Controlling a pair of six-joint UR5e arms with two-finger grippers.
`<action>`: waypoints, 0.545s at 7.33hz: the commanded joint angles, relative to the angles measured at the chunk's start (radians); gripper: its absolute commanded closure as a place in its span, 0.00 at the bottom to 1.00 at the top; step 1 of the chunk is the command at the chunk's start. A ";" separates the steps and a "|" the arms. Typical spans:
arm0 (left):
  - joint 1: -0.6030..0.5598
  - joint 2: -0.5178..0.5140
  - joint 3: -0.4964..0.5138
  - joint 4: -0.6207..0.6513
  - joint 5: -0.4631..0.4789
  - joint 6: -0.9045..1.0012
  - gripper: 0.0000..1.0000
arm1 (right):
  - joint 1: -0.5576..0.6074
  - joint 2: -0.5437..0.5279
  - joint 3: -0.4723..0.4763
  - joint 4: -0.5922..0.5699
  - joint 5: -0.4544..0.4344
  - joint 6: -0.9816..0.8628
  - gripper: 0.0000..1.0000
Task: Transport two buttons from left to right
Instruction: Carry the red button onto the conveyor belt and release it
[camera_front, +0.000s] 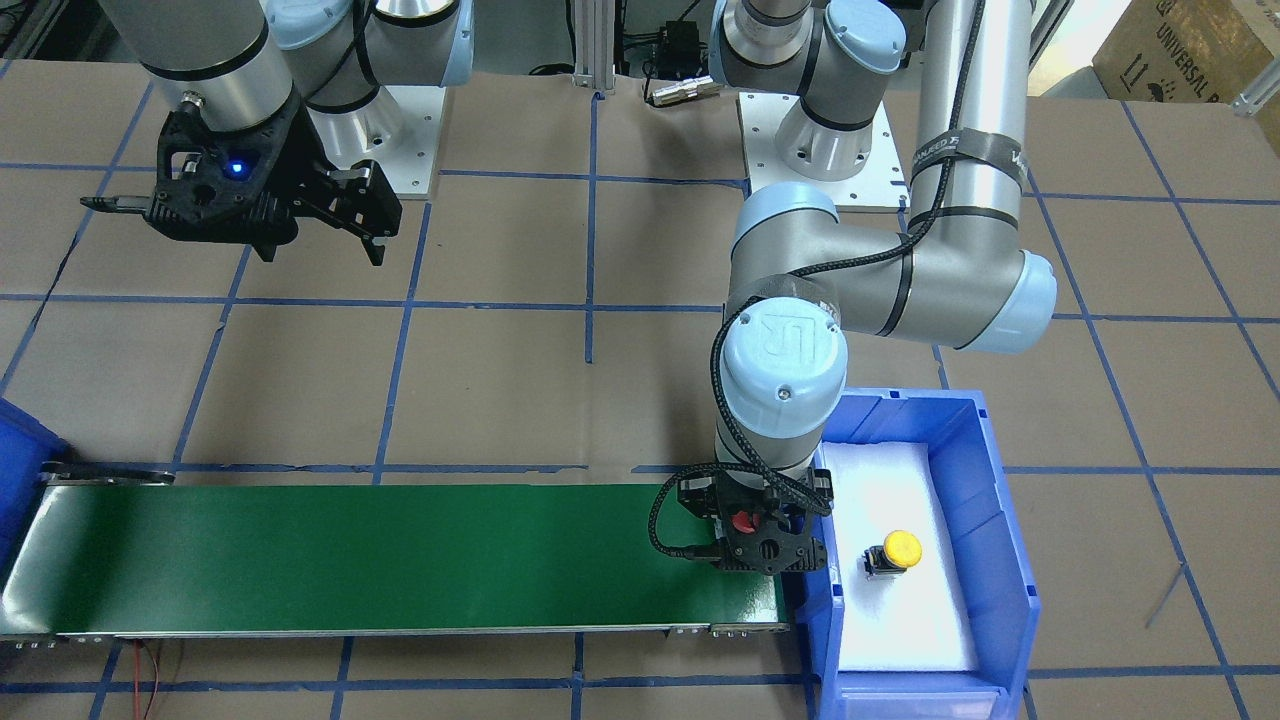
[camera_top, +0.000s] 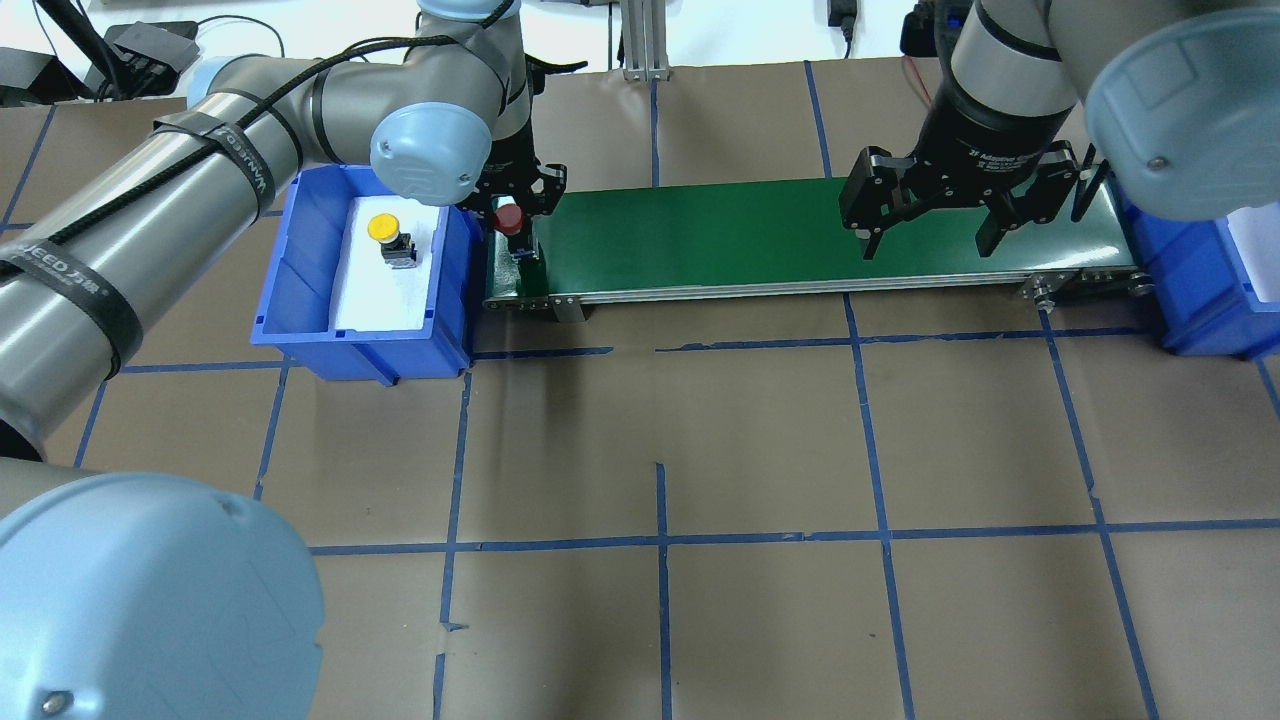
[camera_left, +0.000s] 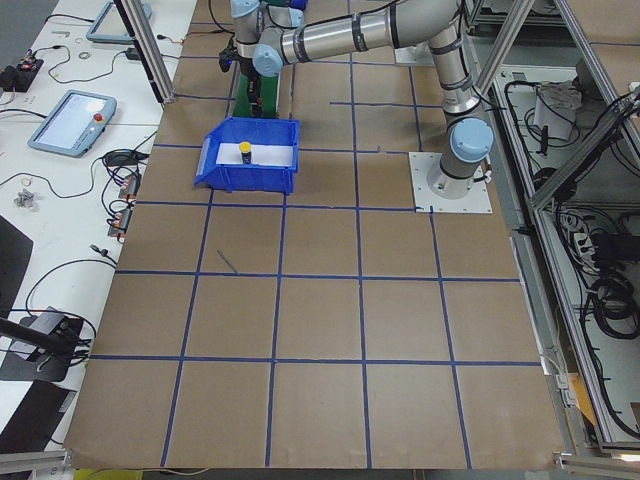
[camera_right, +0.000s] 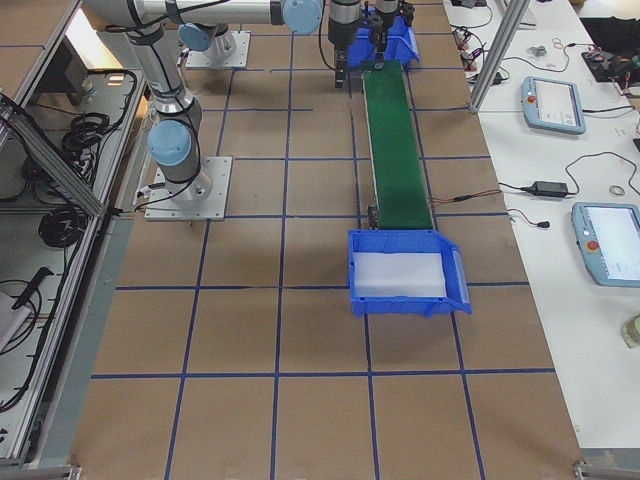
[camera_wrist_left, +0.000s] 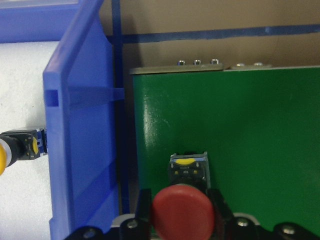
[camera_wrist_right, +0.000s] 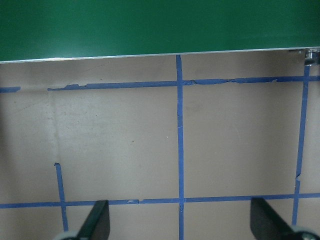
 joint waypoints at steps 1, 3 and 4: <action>0.000 0.005 -0.001 0.003 -0.056 0.007 0.21 | 0.000 0.000 0.000 0.000 0.000 0.000 0.00; 0.000 0.045 0.003 0.003 -0.061 0.007 0.16 | 0.000 0.000 0.000 0.000 0.000 -0.002 0.00; 0.004 0.074 0.000 0.003 -0.060 0.013 0.16 | 0.000 0.000 0.000 0.000 0.000 -0.002 0.00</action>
